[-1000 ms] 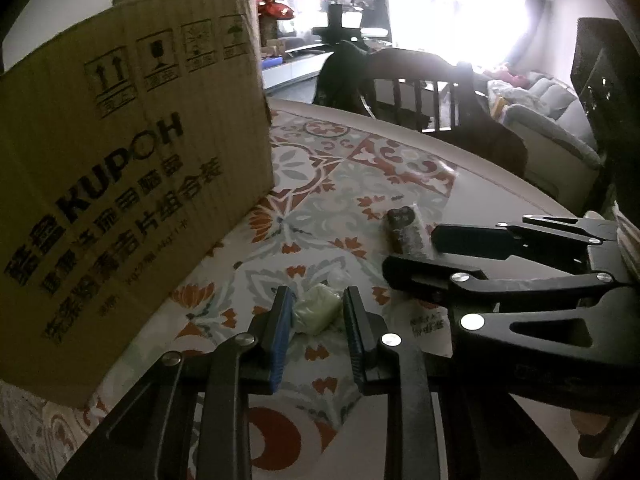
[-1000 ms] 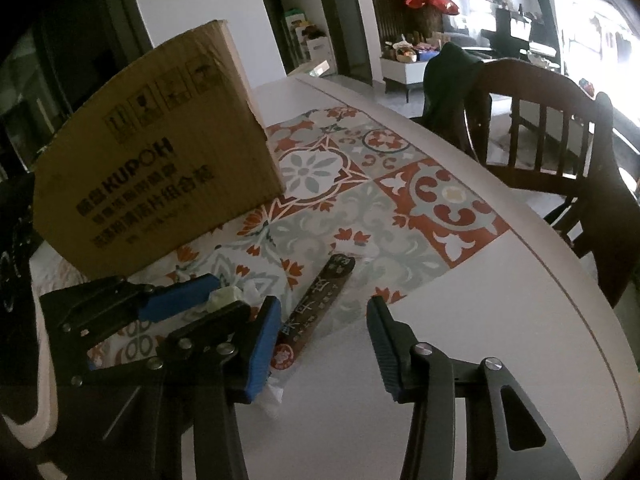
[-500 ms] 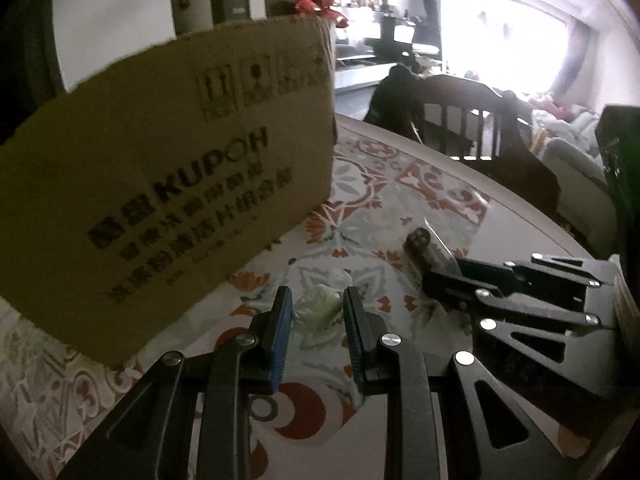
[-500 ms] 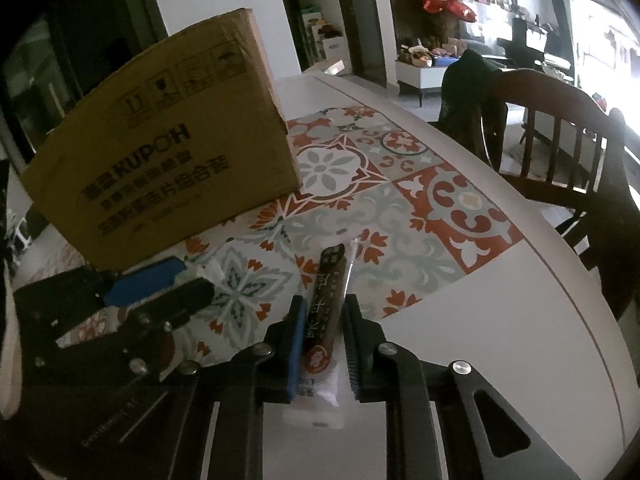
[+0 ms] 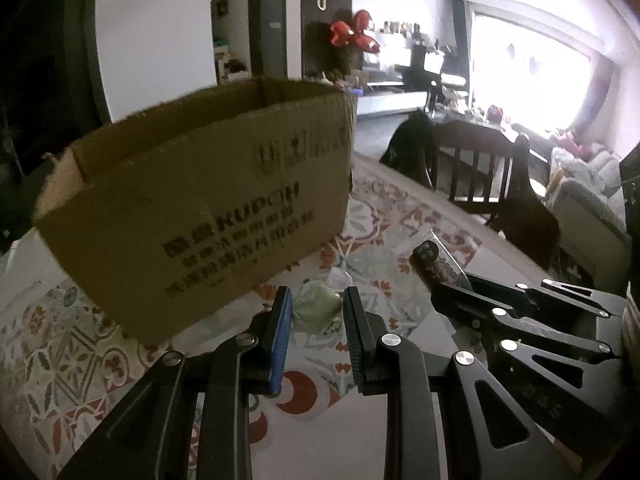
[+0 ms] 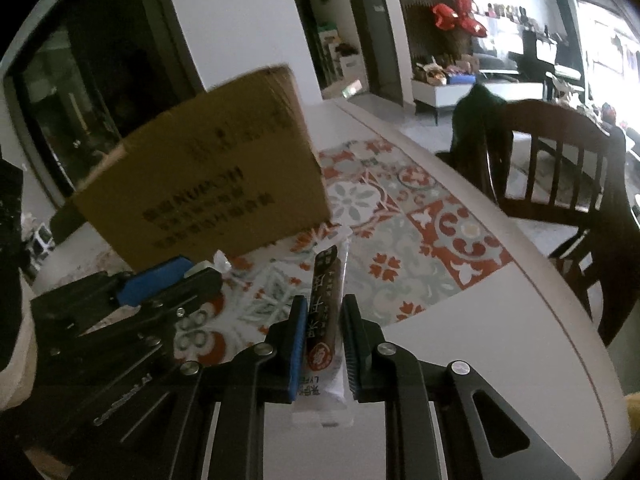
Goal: Organize snacks
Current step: 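Carry the candy and snack stick over the box and lower them inside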
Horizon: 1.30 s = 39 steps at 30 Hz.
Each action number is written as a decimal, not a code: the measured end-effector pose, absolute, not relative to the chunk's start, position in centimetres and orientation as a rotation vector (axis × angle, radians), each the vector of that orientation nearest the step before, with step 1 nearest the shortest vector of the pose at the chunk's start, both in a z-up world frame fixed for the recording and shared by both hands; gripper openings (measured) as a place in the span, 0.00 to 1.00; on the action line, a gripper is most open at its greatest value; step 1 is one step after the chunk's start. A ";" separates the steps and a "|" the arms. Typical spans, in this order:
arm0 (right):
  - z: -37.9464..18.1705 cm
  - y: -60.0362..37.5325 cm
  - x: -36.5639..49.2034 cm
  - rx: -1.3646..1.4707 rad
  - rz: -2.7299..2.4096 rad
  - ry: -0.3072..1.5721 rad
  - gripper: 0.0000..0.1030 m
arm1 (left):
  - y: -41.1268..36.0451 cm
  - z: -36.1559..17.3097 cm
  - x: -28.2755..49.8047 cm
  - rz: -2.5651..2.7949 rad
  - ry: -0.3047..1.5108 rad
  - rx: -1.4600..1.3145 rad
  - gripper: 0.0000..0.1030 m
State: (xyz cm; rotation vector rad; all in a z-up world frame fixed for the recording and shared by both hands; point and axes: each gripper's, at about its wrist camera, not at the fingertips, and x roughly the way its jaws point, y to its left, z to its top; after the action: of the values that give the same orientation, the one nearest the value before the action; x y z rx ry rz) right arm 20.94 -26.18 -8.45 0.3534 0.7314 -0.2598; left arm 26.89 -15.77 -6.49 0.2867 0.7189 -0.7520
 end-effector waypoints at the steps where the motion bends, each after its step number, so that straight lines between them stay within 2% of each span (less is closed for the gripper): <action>1: -8.1 -26.1 20.8 0.351 -0.256 0.721 0.18 | -15.6 -6.1 26.7 -0.750 0.709 0.280 0.25; 23: 1.1 -24.9 19.9 0.330 -0.086 0.510 0.18 | -11.7 3.7 24.9 -0.556 0.528 0.198 0.25; 39: 4.6 -25.2 25.9 0.315 -0.024 0.455 0.18 | -10.8 6.2 29.7 -0.479 0.483 0.160 0.25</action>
State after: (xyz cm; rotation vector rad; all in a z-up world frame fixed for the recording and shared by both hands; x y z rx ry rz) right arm 25.88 -25.24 4.62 0.3151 0.4555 -0.0244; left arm 29.73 -10.83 6.16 0.1599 0.4829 -0.4791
